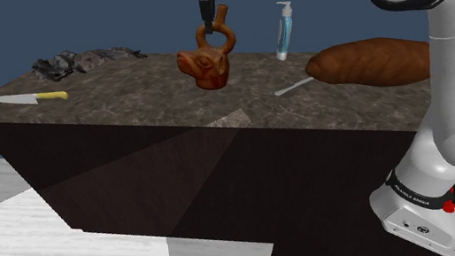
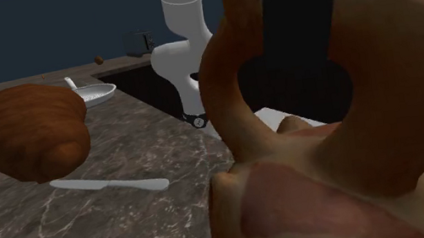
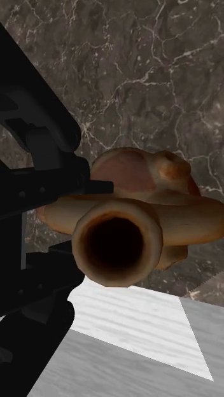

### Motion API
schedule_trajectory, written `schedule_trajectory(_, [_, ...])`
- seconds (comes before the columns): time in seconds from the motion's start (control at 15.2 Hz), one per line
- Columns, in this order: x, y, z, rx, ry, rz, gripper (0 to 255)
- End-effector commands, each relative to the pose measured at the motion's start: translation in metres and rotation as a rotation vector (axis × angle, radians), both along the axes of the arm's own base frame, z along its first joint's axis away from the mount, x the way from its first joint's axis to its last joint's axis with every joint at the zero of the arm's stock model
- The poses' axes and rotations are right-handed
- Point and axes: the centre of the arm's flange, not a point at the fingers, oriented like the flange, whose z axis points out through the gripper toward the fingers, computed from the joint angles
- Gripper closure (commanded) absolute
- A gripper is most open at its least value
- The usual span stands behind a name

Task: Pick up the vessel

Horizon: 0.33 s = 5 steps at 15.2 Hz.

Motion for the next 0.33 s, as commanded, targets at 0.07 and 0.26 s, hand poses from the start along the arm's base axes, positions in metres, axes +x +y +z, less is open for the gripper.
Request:
schedule_trajectory(0.07, [-0.001,0.000,0.017,0.001,-0.002,0.000,255])
schedule_trajectory(0.26, [-0.001,0.000,0.023,0.001,-0.002,0.000,255])
